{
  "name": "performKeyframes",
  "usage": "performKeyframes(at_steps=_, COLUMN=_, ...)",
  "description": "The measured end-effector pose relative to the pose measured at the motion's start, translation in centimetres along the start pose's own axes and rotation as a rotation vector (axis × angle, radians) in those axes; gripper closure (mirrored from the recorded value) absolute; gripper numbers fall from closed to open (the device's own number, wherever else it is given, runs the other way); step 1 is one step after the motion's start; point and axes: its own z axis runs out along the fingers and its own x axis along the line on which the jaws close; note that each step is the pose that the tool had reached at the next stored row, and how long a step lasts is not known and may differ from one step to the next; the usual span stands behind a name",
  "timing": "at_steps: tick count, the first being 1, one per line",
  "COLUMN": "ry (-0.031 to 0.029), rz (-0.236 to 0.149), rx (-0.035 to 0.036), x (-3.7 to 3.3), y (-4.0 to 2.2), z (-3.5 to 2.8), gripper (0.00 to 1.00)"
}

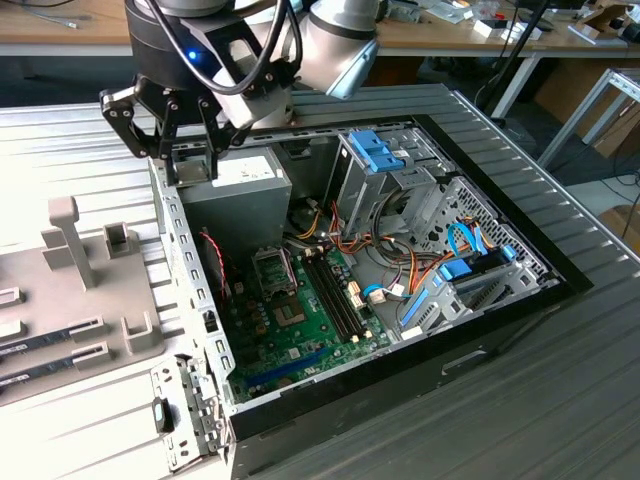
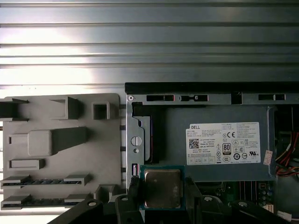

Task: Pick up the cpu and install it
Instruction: 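Pick up the cpu and move it towards the insertion slot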

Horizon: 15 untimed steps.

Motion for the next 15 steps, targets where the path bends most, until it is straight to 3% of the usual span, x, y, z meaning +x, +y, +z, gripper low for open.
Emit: performKeyframes(at_steps=15, ry=0.0, rz=0.0, rx=0.0, x=-1.01, y=0.01, z=0.12, gripper=0.53)
